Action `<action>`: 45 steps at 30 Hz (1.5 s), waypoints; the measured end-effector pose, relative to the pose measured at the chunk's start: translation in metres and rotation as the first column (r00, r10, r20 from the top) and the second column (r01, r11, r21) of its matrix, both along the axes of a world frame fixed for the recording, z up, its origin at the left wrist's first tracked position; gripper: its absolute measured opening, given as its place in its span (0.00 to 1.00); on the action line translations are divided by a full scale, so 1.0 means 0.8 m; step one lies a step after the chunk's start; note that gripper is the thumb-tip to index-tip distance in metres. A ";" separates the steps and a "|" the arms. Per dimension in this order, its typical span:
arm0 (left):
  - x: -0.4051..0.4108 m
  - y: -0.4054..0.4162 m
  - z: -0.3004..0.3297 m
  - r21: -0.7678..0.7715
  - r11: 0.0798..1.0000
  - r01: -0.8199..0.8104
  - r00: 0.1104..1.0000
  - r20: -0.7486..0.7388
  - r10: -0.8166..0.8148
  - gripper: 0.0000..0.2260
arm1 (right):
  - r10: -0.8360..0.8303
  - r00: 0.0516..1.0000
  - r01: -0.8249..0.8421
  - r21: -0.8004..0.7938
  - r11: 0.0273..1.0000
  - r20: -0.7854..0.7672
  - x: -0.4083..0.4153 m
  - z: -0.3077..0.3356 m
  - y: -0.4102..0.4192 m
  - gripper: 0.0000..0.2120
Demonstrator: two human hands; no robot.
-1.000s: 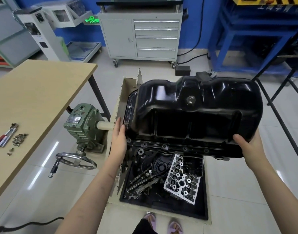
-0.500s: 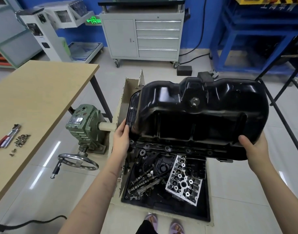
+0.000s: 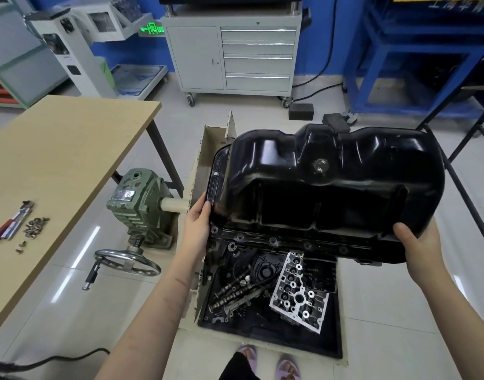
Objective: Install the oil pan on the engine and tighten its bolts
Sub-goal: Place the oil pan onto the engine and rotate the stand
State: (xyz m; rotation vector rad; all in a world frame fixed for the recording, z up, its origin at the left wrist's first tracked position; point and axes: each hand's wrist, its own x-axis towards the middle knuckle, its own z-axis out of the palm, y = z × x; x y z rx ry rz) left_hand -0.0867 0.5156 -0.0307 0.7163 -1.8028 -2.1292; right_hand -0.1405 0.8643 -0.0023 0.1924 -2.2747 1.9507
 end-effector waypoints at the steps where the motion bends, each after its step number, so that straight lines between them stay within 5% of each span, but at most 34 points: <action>1: 0.000 0.000 -0.001 0.003 1.000 -0.002 1.000 -0.006 0.002 0.16 | 0.002 1.000 -0.002 0.003 1.000 0.006 0.000 0.000 0.001 0.32; 6: 0.001 0.000 -0.009 -0.012 1.000 -0.019 1.000 0.003 0.019 0.15 | 0.002 1.000 -0.002 0.011 1.000 0.017 -0.002 -0.003 0.004 0.25; 18: 0.006 -0.002 -0.003 -0.056 0.998 0.001 1.000 0.026 0.001 0.16 | -0.002 1.000 0.003 0.021 1.000 -0.019 -0.001 -0.005 0.003 0.34; 25: 0.010 0.014 0.017 -0.606 0.795 -0.009 0.985 0.130 0.110 0.19 | -0.025 0.999 0.025 -0.007 1.000 -0.031 0.002 0.001 -0.004 0.42; 28: 0.018 0.044 0.033 -0.557 0.812 -0.176 0.980 -0.021 0.198 0.22 | -0.039 0.999 0.039 -0.027 0.999 -0.023 0.004 0.006 -0.008 0.51; 32: 0.027 0.086 0.047 -0.486 0.869 -0.090 0.992 -0.119 0.037 0.33 | -0.035 0.999 0.035 -0.039 0.999 -0.010 0.005 0.007 -0.007 0.53; 35: 0.024 0.091 0.048 -0.465 0.877 -0.122 0.989 -0.130 0.069 0.30 | -0.031 0.999 0.032 -0.026 0.999 0.007 0.005 0.008 -0.005 0.56; 41: 0.021 0.090 0.044 -0.502 0.849 -0.167 0.984 -0.135 0.114 0.26 | -0.105 0.994 0.107 -0.045 0.993 0.033 0.021 -0.004 -0.011 0.38; 45: 0.019 0.082 0.036 -0.548 0.817 -0.177 0.984 -0.121 0.132 0.25 | -0.148 0.988 0.149 -0.029 0.988 0.049 0.028 -0.004 -0.021 0.40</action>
